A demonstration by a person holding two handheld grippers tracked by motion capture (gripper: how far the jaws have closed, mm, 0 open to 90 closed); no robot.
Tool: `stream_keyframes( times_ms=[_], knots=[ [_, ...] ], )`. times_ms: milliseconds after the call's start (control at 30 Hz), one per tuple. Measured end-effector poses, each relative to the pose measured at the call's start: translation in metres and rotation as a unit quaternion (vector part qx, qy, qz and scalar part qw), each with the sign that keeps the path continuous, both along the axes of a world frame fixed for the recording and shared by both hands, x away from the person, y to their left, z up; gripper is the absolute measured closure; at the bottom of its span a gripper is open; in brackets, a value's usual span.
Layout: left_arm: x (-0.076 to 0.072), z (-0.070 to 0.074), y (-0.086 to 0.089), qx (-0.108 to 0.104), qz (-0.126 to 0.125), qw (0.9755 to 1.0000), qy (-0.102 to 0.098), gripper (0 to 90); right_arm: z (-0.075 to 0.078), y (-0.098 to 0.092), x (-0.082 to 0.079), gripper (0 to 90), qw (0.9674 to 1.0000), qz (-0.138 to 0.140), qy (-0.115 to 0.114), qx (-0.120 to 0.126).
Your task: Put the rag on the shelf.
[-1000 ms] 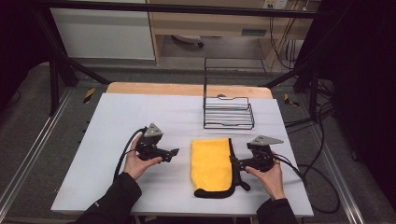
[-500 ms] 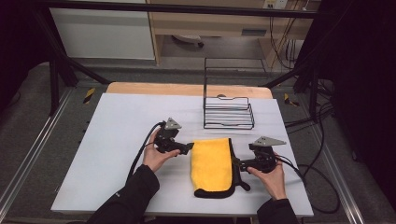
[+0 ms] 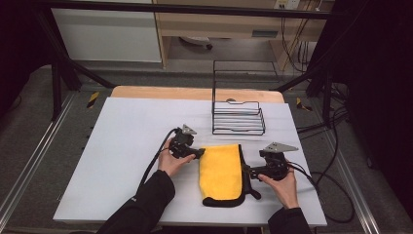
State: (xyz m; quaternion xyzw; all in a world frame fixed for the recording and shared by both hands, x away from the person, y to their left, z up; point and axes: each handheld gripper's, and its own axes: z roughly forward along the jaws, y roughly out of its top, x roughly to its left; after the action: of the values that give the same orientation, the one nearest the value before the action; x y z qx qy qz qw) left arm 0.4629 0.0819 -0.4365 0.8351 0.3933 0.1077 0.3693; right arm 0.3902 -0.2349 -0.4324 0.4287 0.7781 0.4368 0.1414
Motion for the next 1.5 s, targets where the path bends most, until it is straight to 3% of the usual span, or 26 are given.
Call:
stream_keyframes(
  times_ms=[133, 333, 667, 933, 1167, 1367, 1500],
  knots=[
    [0.003, -0.004, -0.003, -0.019, 0.0, 0.9998, 0.01, 49.3, 0.0, 0.0, 0.001, 3.6, 1.0, 0.0, 0.005, 0.001],
    [0.004, -0.009, -0.01, -0.03, -0.007, 0.9993, 0.019, 60.8, -0.001, 0.001, 0.003, 4.2, 1.0, -0.004, 0.009, 0.001],
    [0.001, -0.01, -0.014, -0.021, -0.012, 0.9996, 0.017, 73.8, -0.003, 0.002, 0.015, 7.5, 0.9997, -0.02, 0.013, 0.003],
    [-0.001, -0.012, -0.016, -0.014, -0.015, 0.9997, 0.009, 78.0, -0.004, 0.007, 0.035, 19.9, 0.9993, -0.032, 0.016, 0.013],
    [-0.001, -0.012, -0.017, -0.012, -0.021, 0.9997, 0.003, 78.1, -0.012, 0.021, 0.057, 33.2, 0.9994, -0.024, 0.025, 0.002],
    [-0.001, -0.013, -0.016, -0.011, -0.028, 0.9996, -0.002, 78.1, -0.02, 0.028, 0.066, 44.1, 0.9985, -0.018, 0.048, -0.02],
    [-0.001, -0.013, -0.016, -0.011, -0.029, 0.9995, -0.003, 78.1, -0.021, 0.029, 0.065, 56.0, 0.9979, -0.007, 0.064, -0.011]
  ],
)
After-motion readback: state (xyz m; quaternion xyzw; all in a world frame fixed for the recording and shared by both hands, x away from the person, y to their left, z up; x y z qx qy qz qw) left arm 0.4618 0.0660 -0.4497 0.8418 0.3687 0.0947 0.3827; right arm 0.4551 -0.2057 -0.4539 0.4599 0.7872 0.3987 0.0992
